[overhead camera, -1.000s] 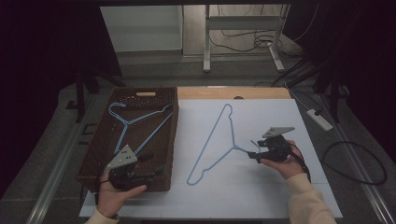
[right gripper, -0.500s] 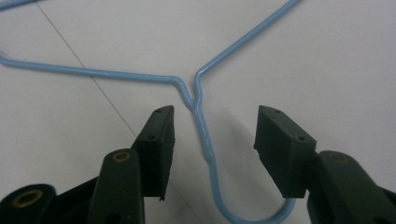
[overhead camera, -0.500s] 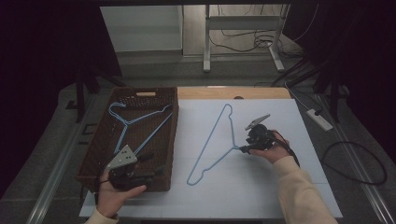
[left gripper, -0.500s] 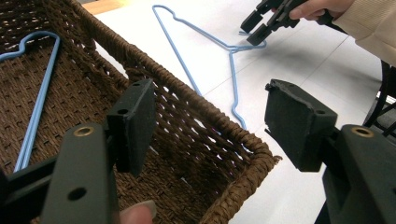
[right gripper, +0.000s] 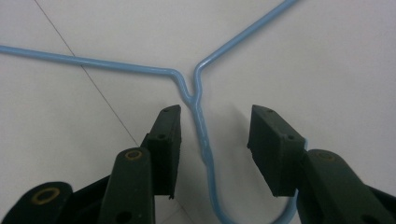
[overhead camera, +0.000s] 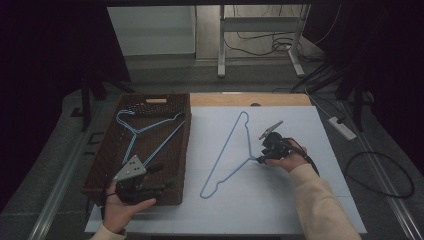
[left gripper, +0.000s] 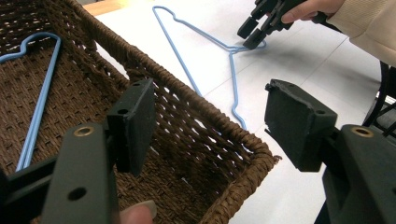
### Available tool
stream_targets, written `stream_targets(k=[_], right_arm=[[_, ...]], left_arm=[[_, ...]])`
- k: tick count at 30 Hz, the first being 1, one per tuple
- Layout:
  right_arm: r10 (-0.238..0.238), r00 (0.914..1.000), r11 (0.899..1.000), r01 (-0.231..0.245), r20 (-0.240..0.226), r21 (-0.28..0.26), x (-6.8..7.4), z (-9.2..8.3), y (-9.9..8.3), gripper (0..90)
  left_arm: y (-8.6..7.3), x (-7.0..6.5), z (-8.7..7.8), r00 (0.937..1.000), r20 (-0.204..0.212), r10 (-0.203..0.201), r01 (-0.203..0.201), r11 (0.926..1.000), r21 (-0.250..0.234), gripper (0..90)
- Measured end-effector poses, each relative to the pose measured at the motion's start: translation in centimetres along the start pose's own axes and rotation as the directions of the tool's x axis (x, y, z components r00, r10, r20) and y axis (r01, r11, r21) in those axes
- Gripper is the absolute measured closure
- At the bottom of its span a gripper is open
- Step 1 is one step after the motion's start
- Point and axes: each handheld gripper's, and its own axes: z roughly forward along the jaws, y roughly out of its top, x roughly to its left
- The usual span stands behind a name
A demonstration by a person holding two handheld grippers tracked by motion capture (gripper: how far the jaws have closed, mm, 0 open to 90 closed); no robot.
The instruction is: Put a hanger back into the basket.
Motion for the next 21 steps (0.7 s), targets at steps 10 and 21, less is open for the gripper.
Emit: stream_targets(k=[10, 21], right_arm=[[-0.034, 0.9991, 0.998, 0.036, -0.024, 0.061, -0.1, 0.7, 0.3, 63.0], [-0.157, 0.9864, 0.958, 0.164, -0.048, 0.233, 0.5, 1.3, 2.7, 80.3]], left_arm=[[0.0, 0.0, 0.0, 1.0, 0.003, -0.001, 0.001, 1.0, -0.003, 34.3], [0.0, -0.1, 0.0, 1.0, 0.004, 0.001, -0.001, 1.0, -0.001, 34.4]])
